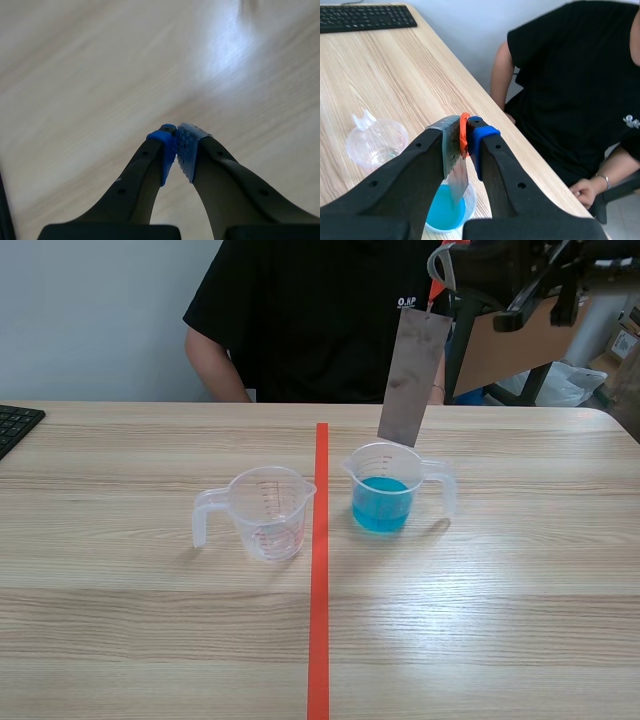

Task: Do the redox reaction experiment.
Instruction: 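Lower the plate into the blue solution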

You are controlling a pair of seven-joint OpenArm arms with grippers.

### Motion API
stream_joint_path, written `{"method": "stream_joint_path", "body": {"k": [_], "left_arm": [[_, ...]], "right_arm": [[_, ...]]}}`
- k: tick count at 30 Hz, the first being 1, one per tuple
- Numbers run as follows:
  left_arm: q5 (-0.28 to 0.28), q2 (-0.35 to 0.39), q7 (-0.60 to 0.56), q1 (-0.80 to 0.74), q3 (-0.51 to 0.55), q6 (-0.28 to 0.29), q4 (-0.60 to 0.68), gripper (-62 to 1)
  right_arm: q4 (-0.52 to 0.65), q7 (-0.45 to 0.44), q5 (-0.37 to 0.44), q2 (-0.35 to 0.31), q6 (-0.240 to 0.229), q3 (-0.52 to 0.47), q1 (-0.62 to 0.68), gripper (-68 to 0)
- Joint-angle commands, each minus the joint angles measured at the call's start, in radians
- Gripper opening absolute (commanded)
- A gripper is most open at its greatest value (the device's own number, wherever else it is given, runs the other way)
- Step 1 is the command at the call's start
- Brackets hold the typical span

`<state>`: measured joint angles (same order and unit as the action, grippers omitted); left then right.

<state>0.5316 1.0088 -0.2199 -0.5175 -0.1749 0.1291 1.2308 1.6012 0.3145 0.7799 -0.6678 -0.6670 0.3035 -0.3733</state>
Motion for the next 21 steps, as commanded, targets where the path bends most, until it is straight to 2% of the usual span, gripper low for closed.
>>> {"method": "stream_joint_path", "body": {"k": [1,3,6,10,15,21], "left_arm": [[0.003,-0.047,-0.015,-0.043,0.039,-0.015,0.007,-56.9],[-0.002,-0.096,-0.016,-0.127,0.111,-0.034,0.007,-56.9],[-0.004,-0.175,-0.025,-0.227,0.204,-0.034,0.008,-56.9],[-0.004,-0.263,-0.051,-0.329,0.285,-0.034,0.008,-56.9],[-0.004,-0.338,-0.078,-0.430,0.306,-0.033,0.008,-56.9],[-0.004,-0.415,-0.079,-0.494,0.306,-0.033,0.008,-56.9]], "right_arm": [[-0.018,-0.025,-0.003,0.011,-0.005,-0.003,-0.028,-66.0],[-0.044,-0.044,-0.015,0.026,-0.017,-0.003,-0.028,-65.9],[-0.074,-0.056,-0.034,0.048,-0.019,-0.002,-0.028,-66.0],[-0.110,-0.075,-0.061,0.077,-0.038,-0.001,-0.028,-66.0],[-0.164,-0.098,-0.105,0.115,-0.038,-0.001,-0.029,-66.0],[-0.254,-0.142,-0.164,0.170,-0.068,0.005,-0.029,-66.0]]}}
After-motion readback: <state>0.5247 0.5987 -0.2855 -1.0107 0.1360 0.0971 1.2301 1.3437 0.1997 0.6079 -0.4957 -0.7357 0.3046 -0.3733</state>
